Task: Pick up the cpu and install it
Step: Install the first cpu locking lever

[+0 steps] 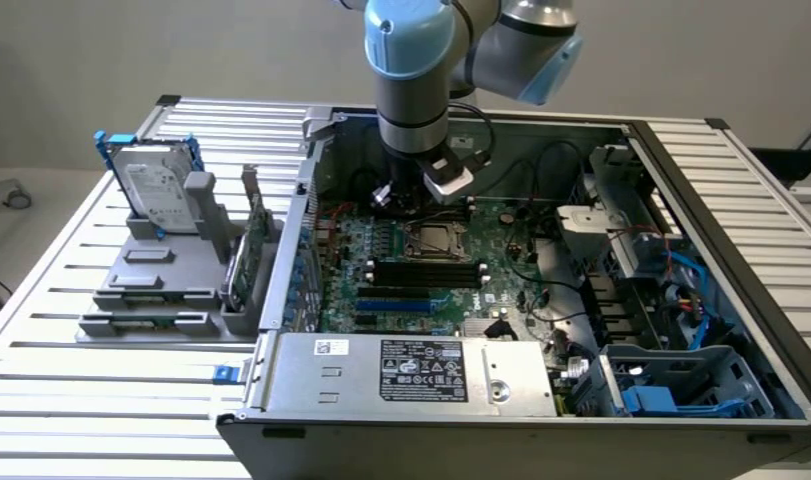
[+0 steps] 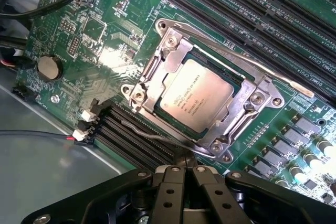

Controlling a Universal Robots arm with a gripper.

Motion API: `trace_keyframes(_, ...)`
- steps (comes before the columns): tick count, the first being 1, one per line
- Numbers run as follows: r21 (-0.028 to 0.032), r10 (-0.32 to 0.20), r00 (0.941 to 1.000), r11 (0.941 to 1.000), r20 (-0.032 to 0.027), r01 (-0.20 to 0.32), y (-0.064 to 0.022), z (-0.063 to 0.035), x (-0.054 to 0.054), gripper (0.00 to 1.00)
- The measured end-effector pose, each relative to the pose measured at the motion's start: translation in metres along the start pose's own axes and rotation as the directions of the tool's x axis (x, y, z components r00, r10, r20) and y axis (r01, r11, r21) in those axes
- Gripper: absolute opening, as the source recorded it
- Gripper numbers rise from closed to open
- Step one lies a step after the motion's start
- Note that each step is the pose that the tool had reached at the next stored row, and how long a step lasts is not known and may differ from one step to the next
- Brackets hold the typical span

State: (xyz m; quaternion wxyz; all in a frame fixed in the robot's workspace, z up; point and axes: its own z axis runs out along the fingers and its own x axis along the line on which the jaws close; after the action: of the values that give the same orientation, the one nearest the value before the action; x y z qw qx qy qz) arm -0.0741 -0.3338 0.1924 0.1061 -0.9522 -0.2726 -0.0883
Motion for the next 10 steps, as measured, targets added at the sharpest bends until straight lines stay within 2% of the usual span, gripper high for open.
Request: trace_keyframes(10,0.0000,0.000,1.0000,1.0000,0.0007,0.000,-0.0059,-0.0088,-0.0024,0.11)
